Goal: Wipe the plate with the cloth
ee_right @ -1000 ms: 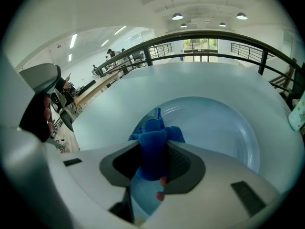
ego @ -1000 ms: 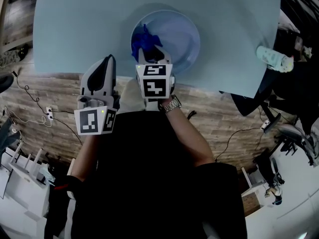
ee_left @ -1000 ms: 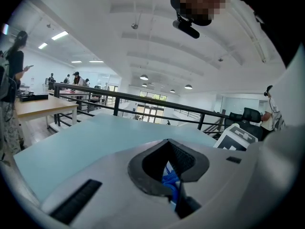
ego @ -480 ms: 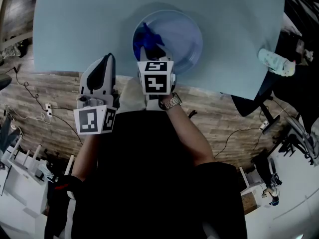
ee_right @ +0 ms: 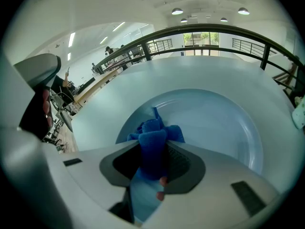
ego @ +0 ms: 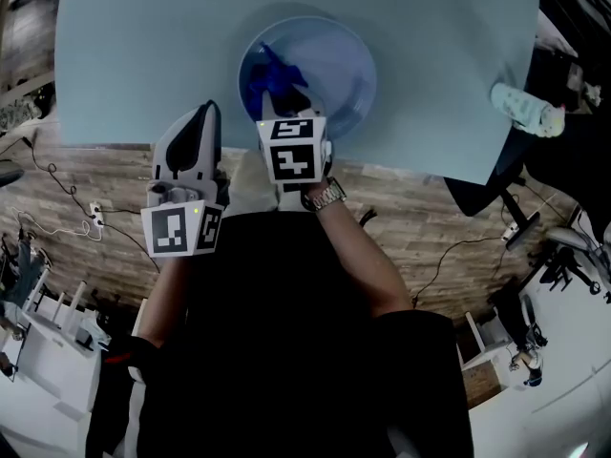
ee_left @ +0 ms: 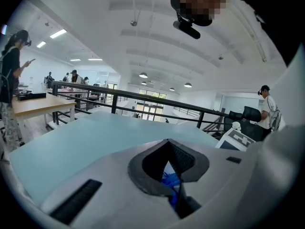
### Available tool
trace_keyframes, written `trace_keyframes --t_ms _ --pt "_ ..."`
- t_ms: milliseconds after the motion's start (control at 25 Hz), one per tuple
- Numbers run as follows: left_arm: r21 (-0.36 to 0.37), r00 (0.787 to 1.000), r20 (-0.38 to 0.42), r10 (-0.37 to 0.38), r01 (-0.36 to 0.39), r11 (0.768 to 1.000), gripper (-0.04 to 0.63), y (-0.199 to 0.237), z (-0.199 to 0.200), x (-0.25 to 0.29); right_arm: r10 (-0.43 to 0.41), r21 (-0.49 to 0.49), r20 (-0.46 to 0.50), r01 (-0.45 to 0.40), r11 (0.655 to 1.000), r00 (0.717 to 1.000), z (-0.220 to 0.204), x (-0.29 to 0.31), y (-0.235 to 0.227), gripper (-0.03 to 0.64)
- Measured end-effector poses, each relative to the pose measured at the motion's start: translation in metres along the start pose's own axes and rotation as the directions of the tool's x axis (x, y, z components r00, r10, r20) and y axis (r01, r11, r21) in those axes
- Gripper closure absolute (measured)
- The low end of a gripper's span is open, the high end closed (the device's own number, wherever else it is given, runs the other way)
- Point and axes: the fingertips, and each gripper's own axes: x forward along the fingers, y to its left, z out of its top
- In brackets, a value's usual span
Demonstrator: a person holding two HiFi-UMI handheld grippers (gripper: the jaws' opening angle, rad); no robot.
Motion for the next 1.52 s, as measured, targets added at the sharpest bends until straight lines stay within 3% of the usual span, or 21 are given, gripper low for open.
trace_keyframes --t_ms 760,1520 --pt "0.009 0.999 -0.009 -0.043 0.043 0.999 0.594 -0.028 0.001 0.021 -0.042 0.045 -0.016 0.043 0.998 0.999 -0.009 -0.021 -0.052 0.499" --pt "0.018 0.997 -0.007 -0.074 0.074 0.997 0.594 -0.039 0.003 0.028 -0.165 0.201 -0.034 0.168 0.965 0.986 -0.023 -0.041 -0.109 0.499"
